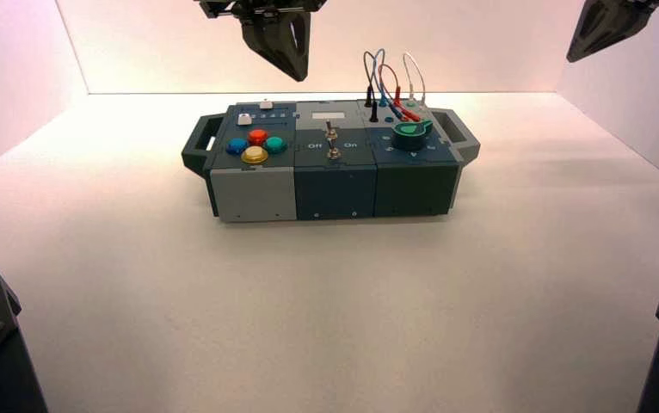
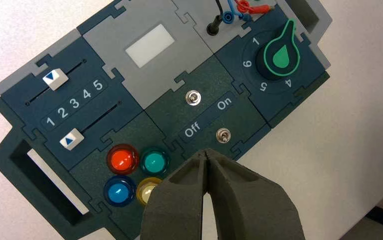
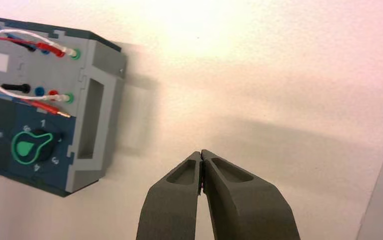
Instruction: Move the right gripper to the right.
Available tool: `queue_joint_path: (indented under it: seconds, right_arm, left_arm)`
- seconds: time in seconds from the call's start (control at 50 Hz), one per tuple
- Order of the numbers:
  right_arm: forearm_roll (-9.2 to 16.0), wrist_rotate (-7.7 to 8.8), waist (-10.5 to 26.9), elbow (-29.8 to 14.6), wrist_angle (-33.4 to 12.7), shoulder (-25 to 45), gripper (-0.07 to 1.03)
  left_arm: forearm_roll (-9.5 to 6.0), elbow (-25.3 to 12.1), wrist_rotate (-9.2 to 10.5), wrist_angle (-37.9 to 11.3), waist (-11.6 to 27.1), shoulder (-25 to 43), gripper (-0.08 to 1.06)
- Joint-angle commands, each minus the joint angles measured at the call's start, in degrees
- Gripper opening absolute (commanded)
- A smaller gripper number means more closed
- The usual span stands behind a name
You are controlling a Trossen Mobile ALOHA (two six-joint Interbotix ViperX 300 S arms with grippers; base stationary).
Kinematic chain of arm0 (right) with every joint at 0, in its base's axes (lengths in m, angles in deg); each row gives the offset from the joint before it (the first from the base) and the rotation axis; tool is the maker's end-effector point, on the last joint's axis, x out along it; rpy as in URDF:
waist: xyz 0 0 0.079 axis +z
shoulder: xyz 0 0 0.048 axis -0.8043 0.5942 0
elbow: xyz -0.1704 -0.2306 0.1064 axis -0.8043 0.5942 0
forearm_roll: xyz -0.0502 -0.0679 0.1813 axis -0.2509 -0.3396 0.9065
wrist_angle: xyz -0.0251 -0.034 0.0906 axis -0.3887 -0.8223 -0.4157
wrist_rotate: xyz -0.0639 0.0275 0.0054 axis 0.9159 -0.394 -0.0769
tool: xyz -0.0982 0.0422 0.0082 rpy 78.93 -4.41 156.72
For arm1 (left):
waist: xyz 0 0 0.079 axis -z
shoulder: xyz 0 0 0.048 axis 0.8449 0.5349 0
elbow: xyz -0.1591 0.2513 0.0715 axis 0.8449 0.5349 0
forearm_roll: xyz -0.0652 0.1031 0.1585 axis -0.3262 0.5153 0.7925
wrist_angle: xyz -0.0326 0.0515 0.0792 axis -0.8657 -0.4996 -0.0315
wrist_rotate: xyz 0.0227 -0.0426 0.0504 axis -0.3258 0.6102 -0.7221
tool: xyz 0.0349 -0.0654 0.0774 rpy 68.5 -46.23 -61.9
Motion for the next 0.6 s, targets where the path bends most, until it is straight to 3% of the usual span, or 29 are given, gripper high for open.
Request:
queue_joint_path:
  seconds: [0.02, 0.12, 0.6]
  right_arm:
    - [4.22, 3.43, -0.79, -2.64, -2.11, 0.09, -0.02]
    - [7.12, 5.89, -1.14, -2.81, -2.90, 0.79, -0.02]
    - [7.82, 6.06, -1.41, -1.14, -0.26, 0.53, -0.02]
  left_arm:
    - [0.00, -1.14, -0.26, 0.35, 0.09, -1.67, -0.03]
    - [0.00, -1.23, -0.26, 0.35, 0.09, -1.58, -0.03]
    - [0.09, -1.14, -0.26, 0.35, 0.09, -1.49, -0.03]
